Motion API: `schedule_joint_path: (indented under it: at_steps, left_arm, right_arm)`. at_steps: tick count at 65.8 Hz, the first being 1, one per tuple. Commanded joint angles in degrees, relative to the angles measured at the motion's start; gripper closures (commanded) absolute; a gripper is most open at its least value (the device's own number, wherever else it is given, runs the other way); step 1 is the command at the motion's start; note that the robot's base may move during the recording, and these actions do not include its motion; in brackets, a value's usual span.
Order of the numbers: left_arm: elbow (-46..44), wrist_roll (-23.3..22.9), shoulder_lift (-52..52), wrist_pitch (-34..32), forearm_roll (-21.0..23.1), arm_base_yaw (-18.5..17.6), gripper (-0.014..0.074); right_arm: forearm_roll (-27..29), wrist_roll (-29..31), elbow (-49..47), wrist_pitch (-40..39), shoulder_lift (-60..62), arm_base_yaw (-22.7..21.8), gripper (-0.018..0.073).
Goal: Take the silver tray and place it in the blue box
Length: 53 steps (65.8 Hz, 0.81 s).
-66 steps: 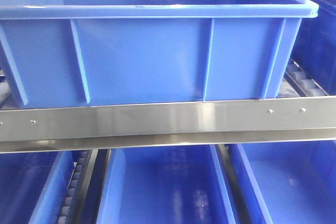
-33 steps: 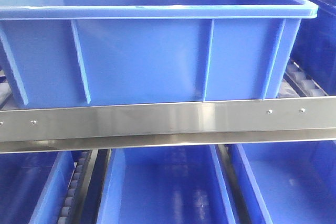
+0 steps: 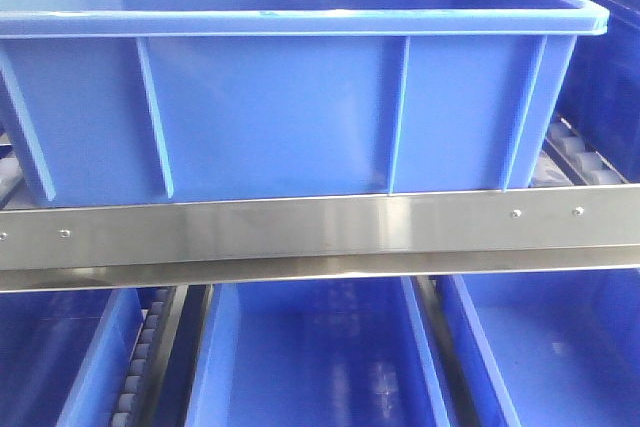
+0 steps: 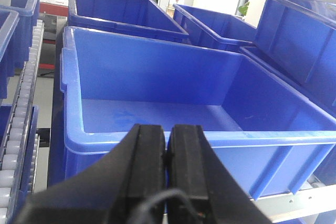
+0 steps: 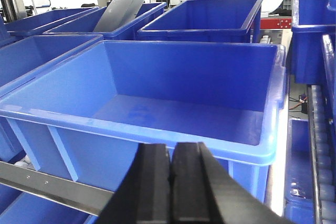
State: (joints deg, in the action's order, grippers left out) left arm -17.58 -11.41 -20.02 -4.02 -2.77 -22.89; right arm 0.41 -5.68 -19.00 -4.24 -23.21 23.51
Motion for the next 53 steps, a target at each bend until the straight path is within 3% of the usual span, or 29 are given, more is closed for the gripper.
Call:
schedule_joint_path:
  at_steps: [1,16,36,46,53]
  left_arm:
    - [-1.6,0.2,-0.3,-5.2,-0.1,-0.4,0.0603]
    - [-1.6,0.2,-0.3,-5.2,-0.1,-0.4,0.0603]
    - [-1.6,0.2,-0.3,-5.2,-0.1,-0.4,0.0603]
    - [-1.6,0.2,-0.3,-5.2,-0.1,-0.4,0.0603]
    - [-1.6,0.2,-0.3,-5.2,-0.1,-0.4,0.0603]
  right_arm:
    - [0.2,0.6,-1.5,-5.4,-0.1,0.1,0.0504]
    - [0.2,0.6,0.2,-5.5,0.0,-0.7,0.0504]
    - [-3.5,0.6,11.6,-5.6,16.4,-19.2,0.0504]
    - [-3.6,0.6,17.9,-3.7,25.2,-21.3,0.0503]
    - [-4.1,0.0,19.6,-2.6,25.0,-21.3,0.0503]
